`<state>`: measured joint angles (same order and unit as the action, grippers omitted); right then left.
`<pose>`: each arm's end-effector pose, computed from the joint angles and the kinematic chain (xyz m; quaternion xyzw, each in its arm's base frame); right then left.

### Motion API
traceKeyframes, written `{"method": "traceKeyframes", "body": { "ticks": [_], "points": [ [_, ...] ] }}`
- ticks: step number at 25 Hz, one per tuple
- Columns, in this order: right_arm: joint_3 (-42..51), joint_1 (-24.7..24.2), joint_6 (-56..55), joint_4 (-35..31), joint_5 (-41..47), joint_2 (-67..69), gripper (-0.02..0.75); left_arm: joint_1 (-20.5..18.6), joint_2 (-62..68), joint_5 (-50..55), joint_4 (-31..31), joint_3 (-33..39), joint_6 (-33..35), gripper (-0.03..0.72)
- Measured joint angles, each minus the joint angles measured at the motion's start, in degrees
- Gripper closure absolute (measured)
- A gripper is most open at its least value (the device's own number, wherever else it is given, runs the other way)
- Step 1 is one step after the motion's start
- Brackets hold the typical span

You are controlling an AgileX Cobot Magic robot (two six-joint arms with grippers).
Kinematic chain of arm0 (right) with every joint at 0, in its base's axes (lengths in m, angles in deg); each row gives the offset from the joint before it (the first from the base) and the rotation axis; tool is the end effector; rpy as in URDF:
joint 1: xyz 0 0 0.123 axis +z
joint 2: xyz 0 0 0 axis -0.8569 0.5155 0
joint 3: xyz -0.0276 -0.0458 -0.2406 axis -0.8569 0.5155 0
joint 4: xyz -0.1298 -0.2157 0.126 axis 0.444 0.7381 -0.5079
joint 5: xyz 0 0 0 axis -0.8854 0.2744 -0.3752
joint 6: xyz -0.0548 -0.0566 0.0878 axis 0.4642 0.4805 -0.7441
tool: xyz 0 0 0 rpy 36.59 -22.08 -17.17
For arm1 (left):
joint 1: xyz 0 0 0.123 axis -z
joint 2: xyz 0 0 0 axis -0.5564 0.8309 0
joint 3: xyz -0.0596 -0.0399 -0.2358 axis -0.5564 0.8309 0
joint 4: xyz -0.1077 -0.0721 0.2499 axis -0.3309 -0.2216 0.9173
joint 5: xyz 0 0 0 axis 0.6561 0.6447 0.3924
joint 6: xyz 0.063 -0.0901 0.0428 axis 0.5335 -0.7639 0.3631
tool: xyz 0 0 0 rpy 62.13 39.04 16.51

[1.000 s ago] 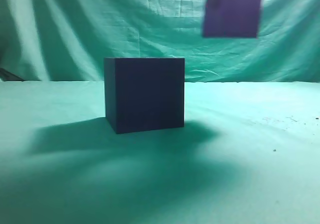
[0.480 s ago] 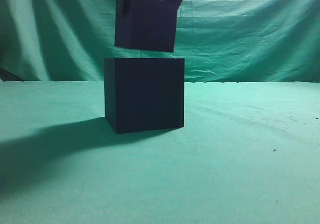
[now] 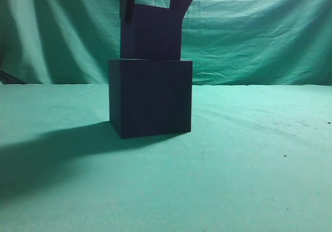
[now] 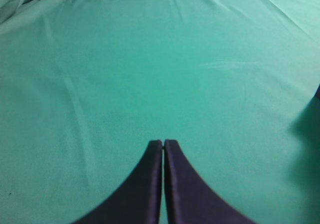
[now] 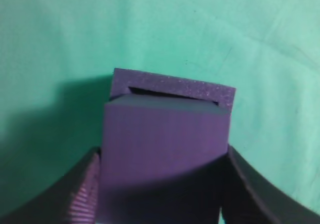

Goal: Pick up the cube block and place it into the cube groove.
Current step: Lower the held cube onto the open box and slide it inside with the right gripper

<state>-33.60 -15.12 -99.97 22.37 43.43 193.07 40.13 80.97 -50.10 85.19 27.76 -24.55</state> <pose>0.2982 0.2954 0.2026 -0.2787 0.9493 0.0902 0.1143 0.1470 -0.0125 0.1666 0.0535 0.7972 -0.0065 0.6013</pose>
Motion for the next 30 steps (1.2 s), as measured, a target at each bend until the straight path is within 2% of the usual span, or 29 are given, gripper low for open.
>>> {"method": "traceKeyframes", "body": {
  "ticks": [8,20,21,24,28,29,30],
  "points": [
    [0.34,0.10,-3.81,0.03,1.02,2.04,0.307,0.00,0.00,0.00,0.00,0.00,0.00,0.688],
    [0.34,0.10,-3.03,1.09,0.72,2.17,0.307,0.00,0.00,0.00,0.00,0.00,0.00,0.688],
    [0.21,0.10,-3.03,1.23,1.30,2.17,0.246,0.00,0.00,0.00,0.00,0.00,0.00,0.688],
    [-2.44,0.10,-3.03,1.36,4.56,2.17,0.144,0.00,0.00,0.00,0.00,0.00,0.00,0.688],
    [-9.80,0.10,-3.03,3.00,7.02,2.07,0.148,0.00,0.00,0.00,0.00,0.00,0.00,0.688],
    [-11.13,0.10,-3.03,3.30,7.02,1.69,0.250,0.00,0.00,0.00,0.00,0.00,0.00,0.688],
    [-11.89,0.10,-3.03,3.53,7.15,1.15,0.318,0.00,0.00,0.00,0.00,0.00,0.00,0.688]
  ]
}}
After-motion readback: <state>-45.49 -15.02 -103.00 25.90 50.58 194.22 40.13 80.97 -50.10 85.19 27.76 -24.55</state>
